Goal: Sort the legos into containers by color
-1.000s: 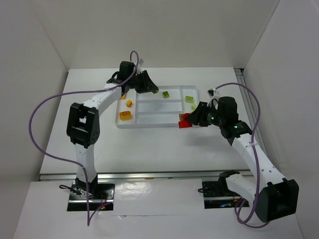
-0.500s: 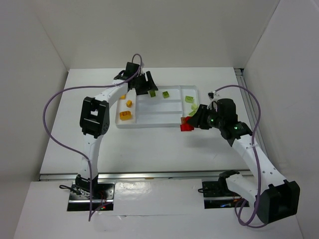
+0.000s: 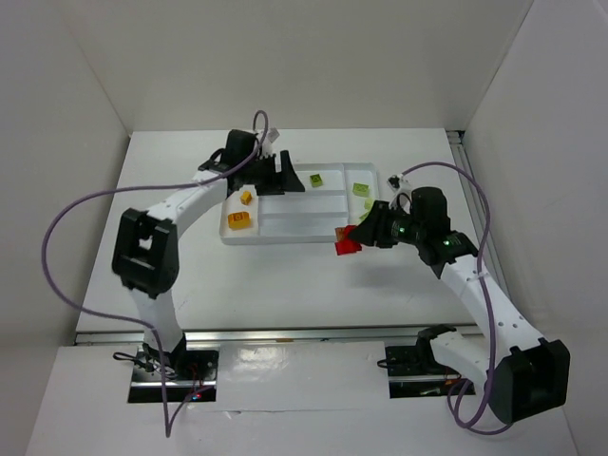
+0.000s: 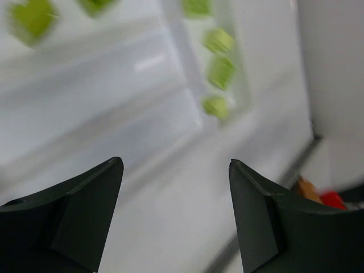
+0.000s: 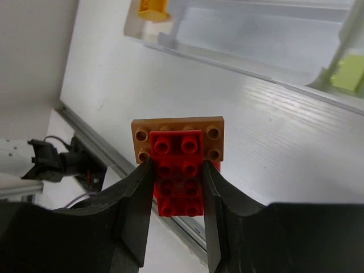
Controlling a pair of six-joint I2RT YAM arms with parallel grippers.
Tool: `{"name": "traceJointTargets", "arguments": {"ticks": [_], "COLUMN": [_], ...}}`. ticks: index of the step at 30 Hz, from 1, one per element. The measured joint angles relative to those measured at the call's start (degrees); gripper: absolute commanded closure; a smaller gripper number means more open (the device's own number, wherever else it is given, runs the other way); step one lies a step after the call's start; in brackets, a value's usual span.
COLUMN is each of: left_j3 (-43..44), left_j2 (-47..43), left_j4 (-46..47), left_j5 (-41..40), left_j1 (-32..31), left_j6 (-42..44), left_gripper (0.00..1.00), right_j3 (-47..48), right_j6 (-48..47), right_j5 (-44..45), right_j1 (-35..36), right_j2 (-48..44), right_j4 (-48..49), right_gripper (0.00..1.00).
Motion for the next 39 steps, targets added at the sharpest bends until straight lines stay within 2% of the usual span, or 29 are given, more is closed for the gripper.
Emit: {"name": "traceJointTargets", "arguments": {"ticks": [3, 6, 9, 15, 19, 23, 25, 27, 29, 35, 39], "left_j3": [-9.44, -15.45, -22.93, -29.22, -29.59, -28.22, -26.08, -25.33, -25.49, -27.69, -28.22], "left_j2": [-10.91, -16.76, -20.61, -22.36, -23.78, -25.92, -26.32, -26.91, -27.45, -24.98, -22.43], "left_j4": [4.42, 10.84, 16.06, 17.75, 19.17, 15.65, 10.93, 8.5, 6.91, 7.89, 8.66], "left_j5": [10.27, 19.85, 27.34, 33.4, 33.77, 30.95, 27.82, 25.94, 25.05, 24.2, 23.52], "left_j1": [-1.6, -2.73, -3.82, -6.4, -6.45, -6.29, -5.88, -4.79, -3.76, -6.1, -7.8], "left_j6": [0.63, 1.14, 1.07, 1.16, 0.63, 3.02, 5.9, 7.34, 7.19, 2.54, -0.26], "left_gripper": [0.15, 0.18, 0.12, 0.09, 0.22, 0.24, 0.2, 0.12, 0.11, 0.14, 0.18], "right_j3": [-0.92, -1.49, -1.86, -3.54, -3.52, -2.21, -0.94, -0.42, -0.26, 1.03, 1.79], "right_j6": [0.24, 1.55, 4.39, 9.55, 8.76, 5.44, 3.41, 1.99, 1.03, -0.55, -0.72], "right_j5": [-4.5, -8.57, -12.74, -18.36, -18.51, -13.68, -8.46, -3.61, 0.57, 12.52, 17.14], "right_j1": [0.0, 0.0, 0.0, 0.0, 0.44, 2.45, 4.55, 7.08, 9.27, 15.41, 17.51], "right_j2": [0.0, 0.07, 0.61, 2.49, 3.19, 4.07, 5.01, 5.53, 5.6, 6.58, 6.88], "right_j4": [2.45, 5.07, 9.9, 19.78, 19.71, 14.21, 10.12, 7.13, 4.39, -0.76, -1.7], "right_gripper": [0.81, 0.81, 0.81, 0.81, 0.81, 0.81, 0.81, 0.81, 0.81, 0.81, 0.83]}}
